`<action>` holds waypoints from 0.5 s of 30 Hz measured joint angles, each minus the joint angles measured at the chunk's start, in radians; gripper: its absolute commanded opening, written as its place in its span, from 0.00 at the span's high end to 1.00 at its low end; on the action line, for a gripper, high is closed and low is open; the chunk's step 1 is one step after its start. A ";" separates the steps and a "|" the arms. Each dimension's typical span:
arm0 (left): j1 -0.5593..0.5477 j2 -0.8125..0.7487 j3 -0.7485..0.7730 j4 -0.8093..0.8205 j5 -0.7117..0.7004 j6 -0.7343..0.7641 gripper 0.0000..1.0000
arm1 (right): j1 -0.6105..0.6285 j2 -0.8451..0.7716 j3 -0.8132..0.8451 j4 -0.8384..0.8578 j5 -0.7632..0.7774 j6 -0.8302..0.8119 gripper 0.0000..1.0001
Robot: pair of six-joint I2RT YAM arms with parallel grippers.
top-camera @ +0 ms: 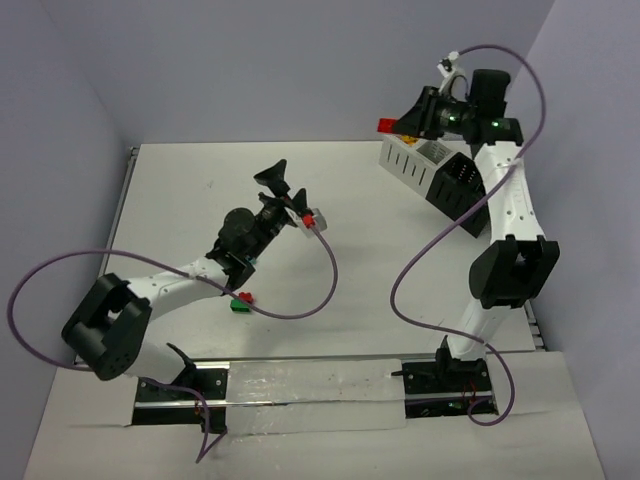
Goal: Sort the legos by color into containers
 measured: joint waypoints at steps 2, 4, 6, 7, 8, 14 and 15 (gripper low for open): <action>0.015 -0.045 0.045 -0.107 0.000 -0.102 0.01 | -0.042 0.001 0.081 -0.113 0.111 -0.134 1.00; 0.028 -0.064 0.110 -0.209 -0.006 -0.202 0.01 | -0.064 0.001 0.132 -0.200 0.225 -0.245 1.00; 0.046 -0.069 0.168 -0.301 -0.017 -0.297 0.01 | -0.076 0.004 0.158 -0.274 0.327 -0.342 1.00; 0.055 -0.069 0.195 -0.350 -0.021 -0.346 0.01 | -0.080 0.012 0.169 -0.307 0.373 -0.381 1.00; 0.066 -0.066 0.222 -0.399 -0.023 -0.392 0.01 | -0.083 0.025 0.181 -0.338 0.414 -0.413 1.00; 0.185 -0.014 0.386 -0.669 0.000 -0.651 0.01 | -0.107 0.151 0.226 -0.464 0.619 -0.540 1.00; 0.209 -0.007 0.402 -0.701 0.005 -0.683 0.01 | -0.113 0.168 0.226 -0.477 0.645 -0.550 1.00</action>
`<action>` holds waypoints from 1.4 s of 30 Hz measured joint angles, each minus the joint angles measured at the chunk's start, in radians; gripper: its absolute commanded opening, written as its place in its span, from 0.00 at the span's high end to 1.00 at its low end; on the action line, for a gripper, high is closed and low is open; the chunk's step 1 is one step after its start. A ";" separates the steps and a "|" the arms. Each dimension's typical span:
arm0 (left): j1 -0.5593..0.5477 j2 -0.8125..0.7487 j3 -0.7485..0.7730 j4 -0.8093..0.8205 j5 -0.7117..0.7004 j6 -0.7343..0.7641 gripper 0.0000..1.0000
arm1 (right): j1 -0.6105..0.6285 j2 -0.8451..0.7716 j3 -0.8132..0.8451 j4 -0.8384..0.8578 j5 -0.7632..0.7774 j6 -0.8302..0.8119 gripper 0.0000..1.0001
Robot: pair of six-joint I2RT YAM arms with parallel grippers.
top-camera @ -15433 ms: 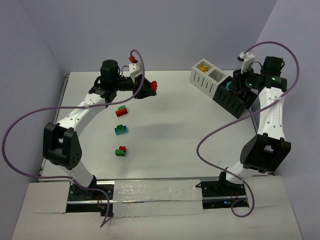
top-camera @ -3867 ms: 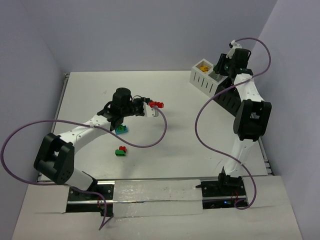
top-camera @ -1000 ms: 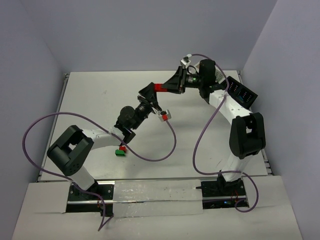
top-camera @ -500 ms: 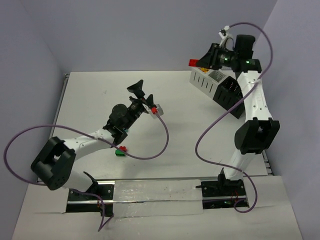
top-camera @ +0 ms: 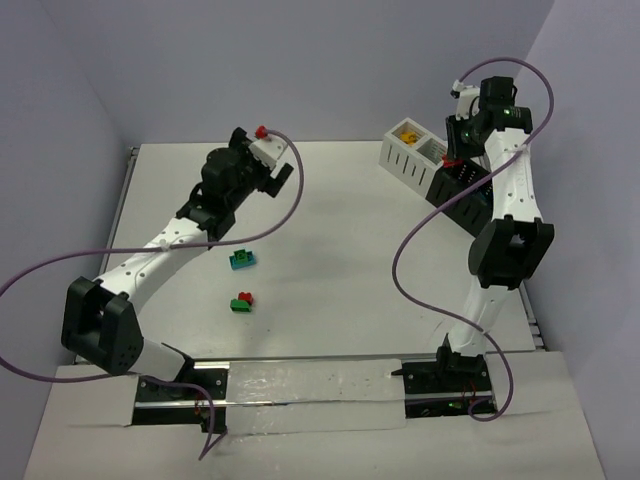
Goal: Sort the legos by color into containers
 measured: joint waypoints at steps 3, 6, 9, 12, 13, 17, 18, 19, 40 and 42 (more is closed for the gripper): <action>0.058 0.014 0.021 -0.085 0.014 -0.084 0.01 | -0.019 0.038 0.000 -0.026 0.066 -0.025 1.00; 0.077 0.017 0.021 -0.159 0.025 -0.136 0.01 | -0.035 0.052 0.000 -0.037 0.118 -0.041 1.00; 0.078 0.017 0.021 -0.199 0.036 -0.166 0.01 | -0.048 0.058 0.003 -0.037 0.151 -0.048 1.00; 0.078 0.017 0.021 -0.220 0.043 -0.188 0.01 | -0.058 0.084 0.037 -0.037 0.167 -0.050 1.00; 0.080 0.017 0.021 -0.228 0.045 -0.195 0.01 | -0.061 0.097 0.050 -0.035 0.169 -0.051 1.00; 0.100 0.027 0.021 -0.261 0.068 -0.216 0.01 | -0.065 0.160 0.112 -0.028 0.171 -0.051 1.00; 0.108 0.030 0.021 -0.270 0.075 -0.222 0.01 | -0.065 0.179 0.128 -0.027 0.171 -0.051 1.00; 0.117 0.034 0.021 -0.280 0.081 -0.226 0.01 | -0.065 0.194 0.141 -0.023 0.171 -0.051 1.00; 0.327 0.062 -0.023 -0.500 0.333 -0.129 0.09 | -0.047 0.253 0.200 -0.009 0.106 -0.020 0.00; 0.340 0.062 -0.039 -0.546 0.367 -0.083 0.09 | -0.036 0.212 0.189 -0.008 0.090 -0.020 0.00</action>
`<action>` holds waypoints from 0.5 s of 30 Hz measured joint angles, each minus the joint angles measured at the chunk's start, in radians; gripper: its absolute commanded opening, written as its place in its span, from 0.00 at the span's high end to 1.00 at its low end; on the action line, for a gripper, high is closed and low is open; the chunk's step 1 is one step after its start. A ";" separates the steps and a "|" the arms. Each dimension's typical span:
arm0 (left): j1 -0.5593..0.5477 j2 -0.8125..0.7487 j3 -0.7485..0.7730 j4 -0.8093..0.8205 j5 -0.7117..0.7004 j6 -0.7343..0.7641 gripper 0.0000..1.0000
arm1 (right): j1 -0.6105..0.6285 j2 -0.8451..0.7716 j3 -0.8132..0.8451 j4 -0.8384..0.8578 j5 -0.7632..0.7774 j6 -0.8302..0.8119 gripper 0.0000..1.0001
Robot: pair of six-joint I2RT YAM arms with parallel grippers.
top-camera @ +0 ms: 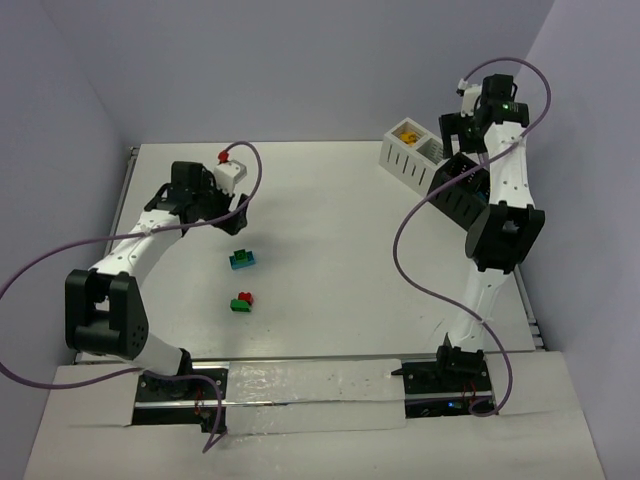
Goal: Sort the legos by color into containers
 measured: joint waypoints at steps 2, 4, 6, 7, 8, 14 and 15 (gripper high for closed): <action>0.011 0.000 -0.012 -0.052 0.041 0.056 0.10 | 0.013 -0.050 -0.004 0.001 -0.025 0.001 0.00; 0.015 0.000 -0.021 -0.097 0.076 0.114 0.12 | 0.026 -0.102 -0.006 0.001 -0.056 0.004 0.00; 0.015 0.003 -0.025 -0.140 0.111 0.168 0.14 | 0.038 -0.152 -0.006 0.002 -0.093 0.006 0.00; 0.015 0.007 -0.025 -0.159 0.128 0.196 0.14 | 0.044 -0.176 -0.006 0.001 -0.112 0.008 0.00; 0.015 0.016 -0.025 -0.176 0.144 0.225 0.15 | 0.050 -0.192 -0.006 0.002 -0.127 0.008 0.00; 0.015 0.120 -0.024 -0.261 0.179 0.350 0.16 | 0.085 -0.229 -0.023 -0.001 -0.188 0.012 0.00; 0.015 0.134 -0.024 -0.266 0.179 0.363 0.17 | 0.089 -0.229 -0.032 -0.003 -0.193 0.012 0.00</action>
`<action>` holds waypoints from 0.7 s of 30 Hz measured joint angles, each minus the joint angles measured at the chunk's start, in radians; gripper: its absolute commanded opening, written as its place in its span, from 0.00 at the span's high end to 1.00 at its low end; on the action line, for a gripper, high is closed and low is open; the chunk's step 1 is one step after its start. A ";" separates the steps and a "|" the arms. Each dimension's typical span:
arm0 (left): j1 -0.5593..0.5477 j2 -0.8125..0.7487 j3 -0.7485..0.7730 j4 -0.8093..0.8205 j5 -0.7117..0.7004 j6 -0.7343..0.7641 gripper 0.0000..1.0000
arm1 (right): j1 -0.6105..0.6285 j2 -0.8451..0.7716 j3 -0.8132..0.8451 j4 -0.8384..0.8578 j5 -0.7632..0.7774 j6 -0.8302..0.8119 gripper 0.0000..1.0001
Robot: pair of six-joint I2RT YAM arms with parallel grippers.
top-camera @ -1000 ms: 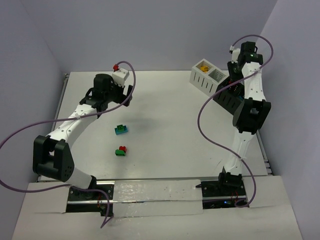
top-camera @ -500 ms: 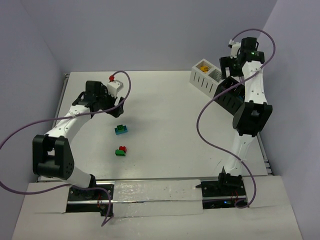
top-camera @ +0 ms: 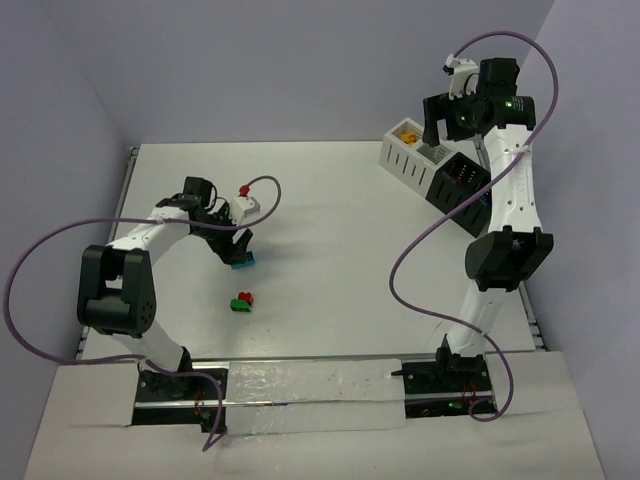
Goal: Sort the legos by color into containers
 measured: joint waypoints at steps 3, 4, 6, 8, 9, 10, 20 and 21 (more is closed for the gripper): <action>0.000 0.021 0.000 0.000 -0.006 0.032 0.20 | 0.006 0.001 -0.023 -0.014 -0.008 0.000 0.00; 0.000 0.024 0.000 0.000 -0.006 0.042 0.21 | 0.007 0.001 -0.026 -0.016 -0.009 0.000 0.00; 0.000 0.029 0.000 0.001 -0.006 0.061 0.25 | 0.007 0.001 -0.027 -0.018 -0.009 0.000 0.00; 0.000 0.036 0.000 0.002 -0.006 0.077 0.28 | 0.007 0.001 -0.027 -0.018 -0.008 0.000 0.00; 0.000 0.039 0.000 0.003 -0.006 0.086 0.29 | 0.007 0.001 -0.028 -0.018 -0.008 0.000 0.00; 0.000 0.041 0.000 0.005 -0.006 0.095 0.29 | 0.007 0.001 -0.029 -0.018 -0.008 0.000 0.00; -0.028 0.044 -0.018 0.031 -0.014 0.166 0.37 | 0.010 0.001 -0.035 -0.019 -0.004 0.000 0.00; -0.030 0.044 -0.021 0.035 -0.014 0.171 0.38 | 0.011 0.001 -0.035 -0.019 -0.002 0.000 0.00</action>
